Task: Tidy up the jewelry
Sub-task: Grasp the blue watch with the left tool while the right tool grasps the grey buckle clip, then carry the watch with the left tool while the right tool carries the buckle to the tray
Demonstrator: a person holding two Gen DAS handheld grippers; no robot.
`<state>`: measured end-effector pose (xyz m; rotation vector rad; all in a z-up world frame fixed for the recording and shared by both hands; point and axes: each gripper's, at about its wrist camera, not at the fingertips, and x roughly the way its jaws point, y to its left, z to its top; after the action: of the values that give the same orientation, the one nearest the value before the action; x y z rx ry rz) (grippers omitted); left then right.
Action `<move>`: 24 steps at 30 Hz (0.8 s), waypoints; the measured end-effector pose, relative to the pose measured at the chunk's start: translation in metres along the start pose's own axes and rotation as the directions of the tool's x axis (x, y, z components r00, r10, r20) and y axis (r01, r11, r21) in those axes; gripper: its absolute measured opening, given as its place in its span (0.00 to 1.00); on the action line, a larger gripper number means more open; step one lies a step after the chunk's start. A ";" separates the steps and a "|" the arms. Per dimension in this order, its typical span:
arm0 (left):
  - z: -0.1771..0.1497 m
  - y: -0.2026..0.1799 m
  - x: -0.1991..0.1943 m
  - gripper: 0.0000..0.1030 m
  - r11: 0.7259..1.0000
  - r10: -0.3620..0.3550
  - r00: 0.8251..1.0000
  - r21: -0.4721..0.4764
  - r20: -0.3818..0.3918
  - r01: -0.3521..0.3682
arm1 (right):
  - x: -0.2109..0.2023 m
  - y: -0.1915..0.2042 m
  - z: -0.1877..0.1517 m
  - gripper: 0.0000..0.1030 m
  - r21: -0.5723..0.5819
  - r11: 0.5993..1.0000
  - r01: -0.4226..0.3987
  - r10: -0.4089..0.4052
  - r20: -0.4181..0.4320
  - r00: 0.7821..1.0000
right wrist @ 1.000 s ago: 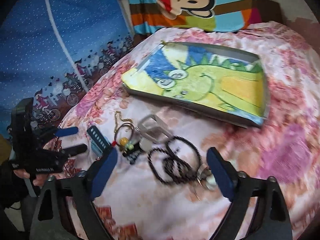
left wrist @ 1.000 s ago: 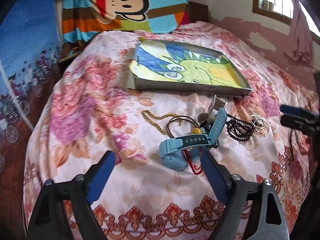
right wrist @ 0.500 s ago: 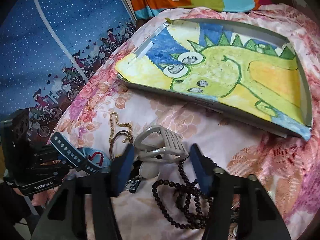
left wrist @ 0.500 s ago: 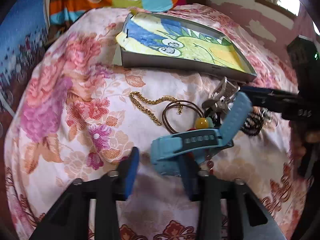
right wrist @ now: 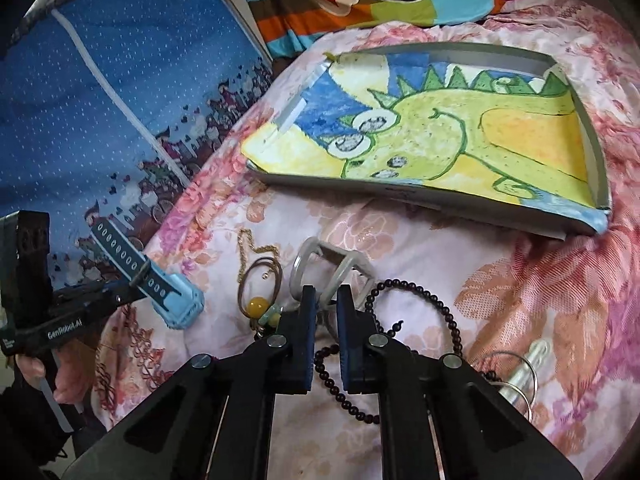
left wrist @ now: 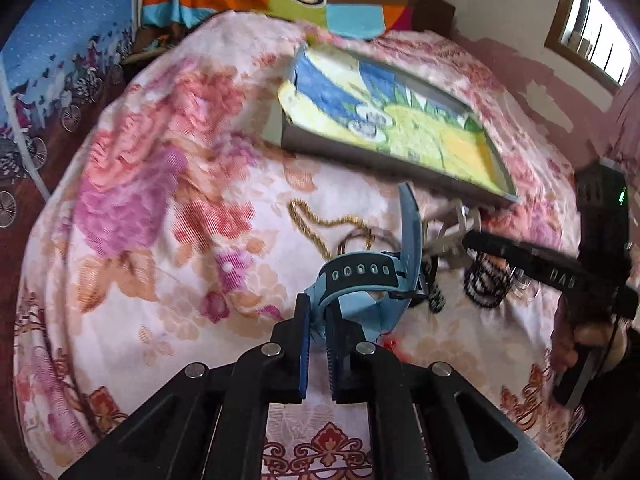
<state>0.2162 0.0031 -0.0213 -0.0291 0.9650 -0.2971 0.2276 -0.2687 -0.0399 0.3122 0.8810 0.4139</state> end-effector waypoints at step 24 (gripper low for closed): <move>0.111 -0.015 0.023 0.05 0.997 -0.018 0.988 -0.069 0.151 0.029 | -0.003 -0.033 0.085 0.04 0.156 0.988 -0.014 -0.027 0.253 0.967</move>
<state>0.3156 -0.0292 0.0259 -0.1266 0.8251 -0.2781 0.3000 -0.3072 -0.0010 0.4962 0.6627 0.2905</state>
